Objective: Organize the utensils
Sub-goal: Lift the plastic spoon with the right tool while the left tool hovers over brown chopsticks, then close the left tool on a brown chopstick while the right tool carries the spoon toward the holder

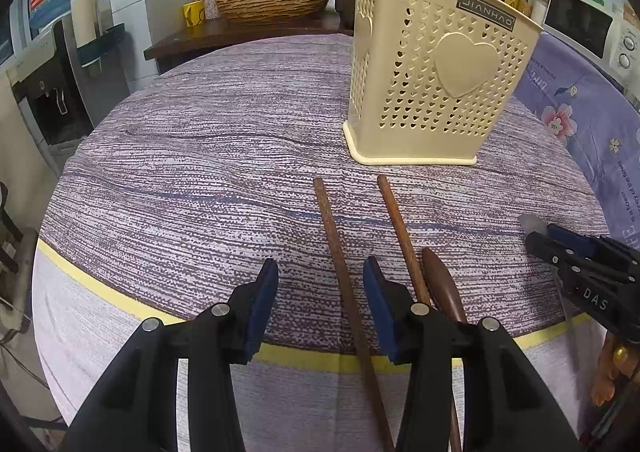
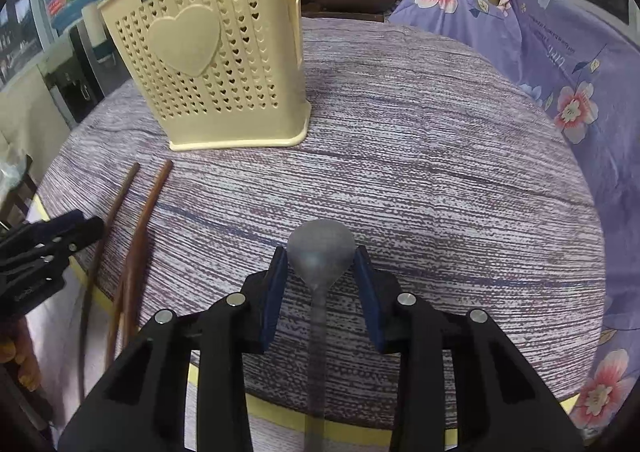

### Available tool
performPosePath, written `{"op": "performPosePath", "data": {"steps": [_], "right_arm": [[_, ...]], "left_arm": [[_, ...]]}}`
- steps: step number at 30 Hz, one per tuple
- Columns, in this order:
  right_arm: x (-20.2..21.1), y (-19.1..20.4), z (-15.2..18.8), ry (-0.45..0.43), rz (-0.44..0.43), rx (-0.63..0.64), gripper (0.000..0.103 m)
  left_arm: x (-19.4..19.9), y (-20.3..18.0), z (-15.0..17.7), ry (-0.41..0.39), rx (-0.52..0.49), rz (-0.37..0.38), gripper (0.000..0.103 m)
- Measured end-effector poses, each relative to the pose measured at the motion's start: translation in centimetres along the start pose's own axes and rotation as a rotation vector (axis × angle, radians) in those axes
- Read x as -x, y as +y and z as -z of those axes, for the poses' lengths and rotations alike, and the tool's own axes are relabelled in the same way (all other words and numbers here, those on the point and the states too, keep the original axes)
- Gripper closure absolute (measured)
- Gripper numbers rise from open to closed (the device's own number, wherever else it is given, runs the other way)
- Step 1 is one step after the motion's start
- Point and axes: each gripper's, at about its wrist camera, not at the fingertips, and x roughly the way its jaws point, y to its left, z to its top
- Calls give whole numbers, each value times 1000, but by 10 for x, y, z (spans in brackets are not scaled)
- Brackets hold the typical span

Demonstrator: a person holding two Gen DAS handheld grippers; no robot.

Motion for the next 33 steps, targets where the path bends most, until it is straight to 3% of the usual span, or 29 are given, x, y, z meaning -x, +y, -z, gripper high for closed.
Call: {"op": "performPosePath", "data": {"steps": [12, 14, 16, 22, 24, 26, 33], "right_arm": [[100, -3, -17, -274, -57, -18, 68], [107, -3, -17, -283, -67, -18, 85], [110, -4, -18, -292, -79, -23, 85], [97, -9, -19, -264, -69, -42, 84], [87, -11, -20, -230, -84, -39, 76], [75, -8, -19, -201, -101, -34, 59], [31, 16, -16, -104, -158, 39, 59]], "left_arm": [[-10, -6, -10, 13, -4, 0, 58], [-11, -6, -9, 17, -1, 1, 58], [-12, -7, -10, 19, -3, -2, 58], [-17, -7, -12, 31, -2, -9, 58], [-18, -7, -13, 28, -5, -14, 58], [-19, -7, -14, 28, -6, -15, 59], [-26, -12, -21, 29, -42, -39, 70]]}}
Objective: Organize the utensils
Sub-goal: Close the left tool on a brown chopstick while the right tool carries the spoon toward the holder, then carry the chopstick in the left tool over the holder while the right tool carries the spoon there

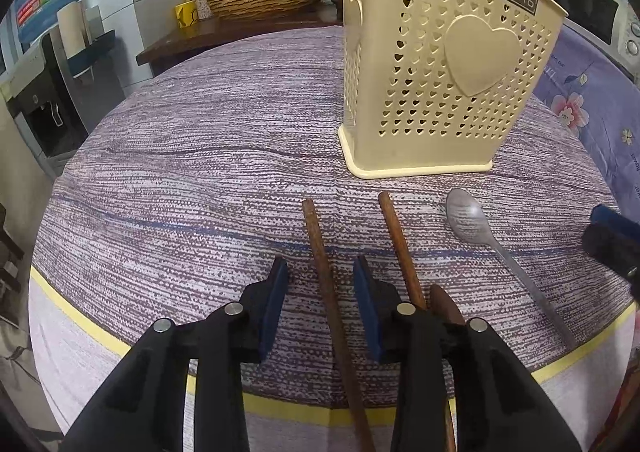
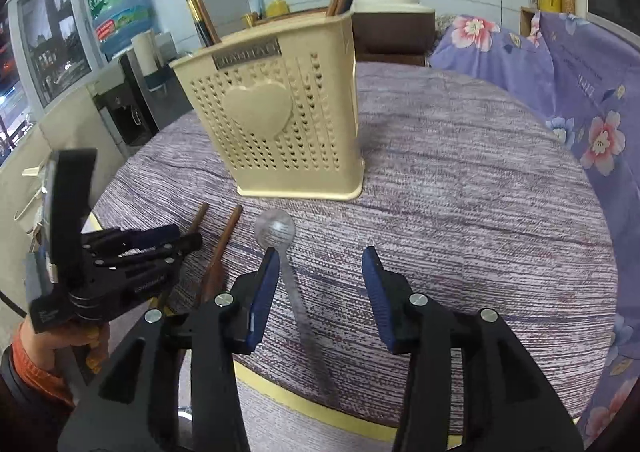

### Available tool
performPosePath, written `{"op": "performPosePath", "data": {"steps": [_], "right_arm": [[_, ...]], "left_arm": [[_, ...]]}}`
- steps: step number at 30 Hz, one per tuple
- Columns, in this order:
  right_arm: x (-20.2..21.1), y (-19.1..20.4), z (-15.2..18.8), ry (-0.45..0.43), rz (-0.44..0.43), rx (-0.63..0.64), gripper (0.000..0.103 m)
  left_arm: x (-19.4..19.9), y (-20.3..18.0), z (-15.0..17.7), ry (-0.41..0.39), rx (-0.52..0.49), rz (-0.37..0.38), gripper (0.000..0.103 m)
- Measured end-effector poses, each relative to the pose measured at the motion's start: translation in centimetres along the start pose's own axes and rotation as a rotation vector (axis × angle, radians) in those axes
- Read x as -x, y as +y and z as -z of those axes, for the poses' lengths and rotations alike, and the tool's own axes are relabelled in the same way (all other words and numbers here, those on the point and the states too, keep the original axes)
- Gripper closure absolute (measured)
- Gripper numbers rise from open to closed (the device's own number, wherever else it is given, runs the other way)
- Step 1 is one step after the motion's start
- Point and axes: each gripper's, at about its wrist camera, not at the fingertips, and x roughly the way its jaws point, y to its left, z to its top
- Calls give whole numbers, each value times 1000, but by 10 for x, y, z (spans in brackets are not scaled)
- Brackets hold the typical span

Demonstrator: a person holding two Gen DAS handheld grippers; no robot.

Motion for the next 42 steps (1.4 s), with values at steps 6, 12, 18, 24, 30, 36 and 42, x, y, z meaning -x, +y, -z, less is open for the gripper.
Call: {"op": "performPosePath", "data": {"steps": [6, 12, 18, 24, 30, 36, 42], "right_arm": [[-10, 5, 4, 13, -12, -17, 59], [-14, 10, 2, 22, -20, 8, 59], [-43, 28, -2, 97, -45, 110, 59], [-73, 46, -7, 150, -44, 225, 59], [-92, 59, -14, 153, -37, 306, 59], [-93, 57, -18, 153, -27, 294, 66], [-58, 50, -28, 59, -53, 211, 66]], "left_arm": [[-7, -2, -9, -3, -14, -22, 88], [-11, 2, -14, -1, 12, -9, 94], [7, 8, -16, -46, 41, 18, 94], [31, 18, -23, -104, 57, 34, 94], [43, 18, -21, -128, 57, 39, 94], [48, 19, -25, -143, 59, 47, 94], [64, 17, -26, -183, 55, 64, 94]]}}
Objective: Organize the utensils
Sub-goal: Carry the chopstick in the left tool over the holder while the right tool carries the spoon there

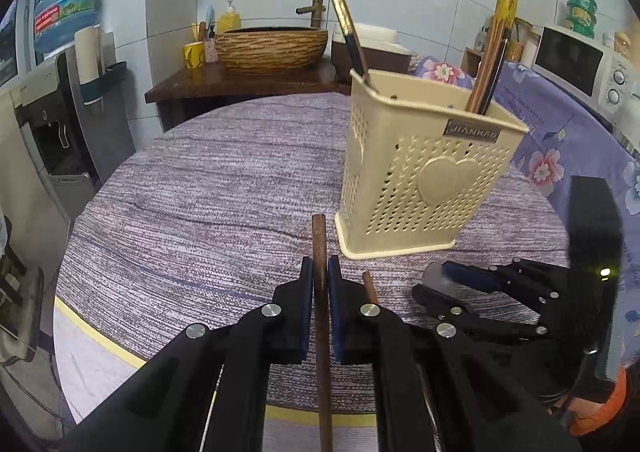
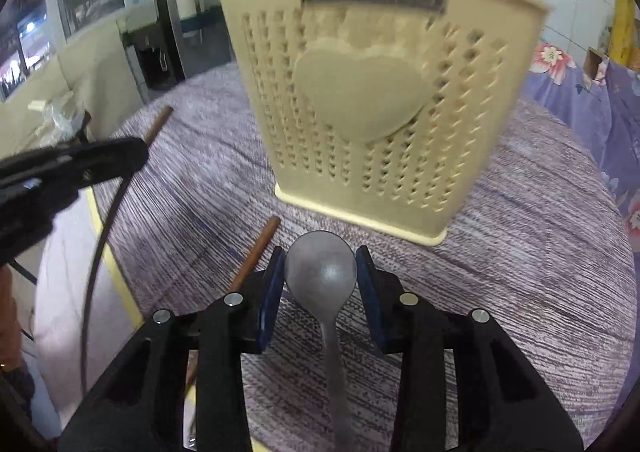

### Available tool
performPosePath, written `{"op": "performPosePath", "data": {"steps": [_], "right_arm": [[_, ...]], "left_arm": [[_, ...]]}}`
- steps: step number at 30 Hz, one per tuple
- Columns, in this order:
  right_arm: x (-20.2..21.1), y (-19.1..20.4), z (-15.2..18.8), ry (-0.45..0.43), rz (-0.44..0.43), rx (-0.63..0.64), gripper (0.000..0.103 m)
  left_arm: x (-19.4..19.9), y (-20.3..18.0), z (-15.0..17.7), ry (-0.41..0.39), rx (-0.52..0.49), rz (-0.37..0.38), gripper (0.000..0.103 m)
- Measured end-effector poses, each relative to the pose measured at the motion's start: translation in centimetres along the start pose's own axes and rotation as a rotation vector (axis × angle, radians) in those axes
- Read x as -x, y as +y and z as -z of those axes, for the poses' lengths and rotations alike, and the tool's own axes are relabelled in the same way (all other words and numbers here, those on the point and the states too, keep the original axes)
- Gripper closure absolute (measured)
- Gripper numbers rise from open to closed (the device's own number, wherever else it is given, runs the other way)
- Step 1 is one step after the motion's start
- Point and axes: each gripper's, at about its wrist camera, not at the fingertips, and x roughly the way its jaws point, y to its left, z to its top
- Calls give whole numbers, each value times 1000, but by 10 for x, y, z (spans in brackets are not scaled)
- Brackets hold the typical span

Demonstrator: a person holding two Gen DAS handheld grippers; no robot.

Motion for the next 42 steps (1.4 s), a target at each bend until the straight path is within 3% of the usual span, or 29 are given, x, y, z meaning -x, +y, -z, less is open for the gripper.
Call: {"op": "performPosePath", "data": {"steps": [7, 13, 33, 38, 42], "right_arm": [[84, -9, -6, -172, -7, -87, 66], [129, -28, 0, -232, 12, -185, 66], [146, -19, 2, -286, -20, -204, 66], [162, -21, -23, -335, -68, -199, 66], [186, -23, -68, -414, -90, -184, 66]], "left_arm": [[40, 1, -14, -100, 16, 34, 94], [80, 6, -25, -199, 27, 51, 95], [100, 8, -36, -257, 24, 80, 95], [114, 9, -60, -291, 20, 126, 95], [140, -1, -106, -348, -8, 191, 95]]}}
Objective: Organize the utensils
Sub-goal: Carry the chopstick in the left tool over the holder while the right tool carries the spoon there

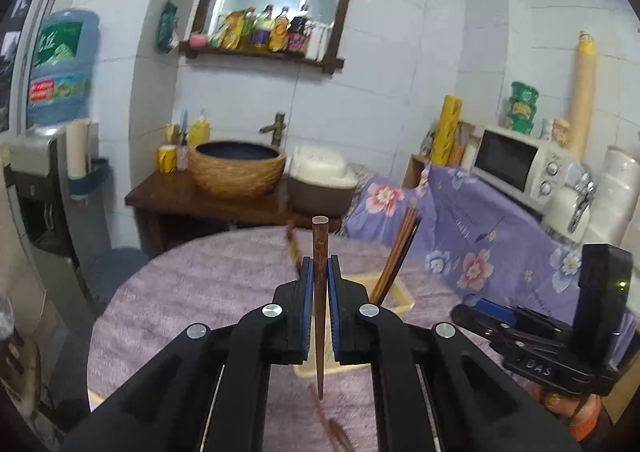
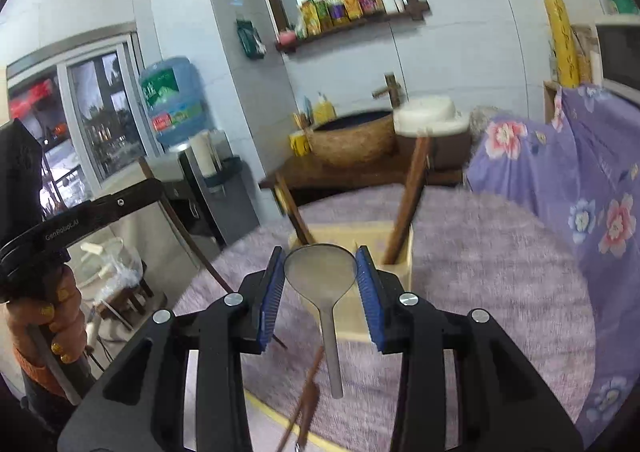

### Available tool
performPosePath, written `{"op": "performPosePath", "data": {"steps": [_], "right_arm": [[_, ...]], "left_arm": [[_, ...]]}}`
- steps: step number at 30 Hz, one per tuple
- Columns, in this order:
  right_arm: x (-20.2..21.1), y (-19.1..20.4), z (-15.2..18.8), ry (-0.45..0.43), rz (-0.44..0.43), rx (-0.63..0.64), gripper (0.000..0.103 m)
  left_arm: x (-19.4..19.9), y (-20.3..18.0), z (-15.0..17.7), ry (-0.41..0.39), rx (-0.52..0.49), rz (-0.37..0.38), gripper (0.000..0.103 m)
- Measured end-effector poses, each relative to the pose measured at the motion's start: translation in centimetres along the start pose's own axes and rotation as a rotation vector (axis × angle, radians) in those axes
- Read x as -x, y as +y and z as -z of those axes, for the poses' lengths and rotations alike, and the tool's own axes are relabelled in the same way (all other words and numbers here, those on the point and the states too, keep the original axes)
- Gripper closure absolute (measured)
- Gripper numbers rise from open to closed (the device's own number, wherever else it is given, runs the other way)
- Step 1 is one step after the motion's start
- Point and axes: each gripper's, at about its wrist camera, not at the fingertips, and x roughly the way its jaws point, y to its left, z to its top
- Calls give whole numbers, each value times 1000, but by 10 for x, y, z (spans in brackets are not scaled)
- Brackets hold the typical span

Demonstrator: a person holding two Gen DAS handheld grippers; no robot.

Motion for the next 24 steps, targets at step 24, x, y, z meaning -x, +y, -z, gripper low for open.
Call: {"op": "performPosePath", "data": {"steps": [24], "right_arm": [[-96, -37, -7, -32, 198, 3, 66]], "left_arm": [[-112, -16, 13, 57, -7, -67, 95]]}}
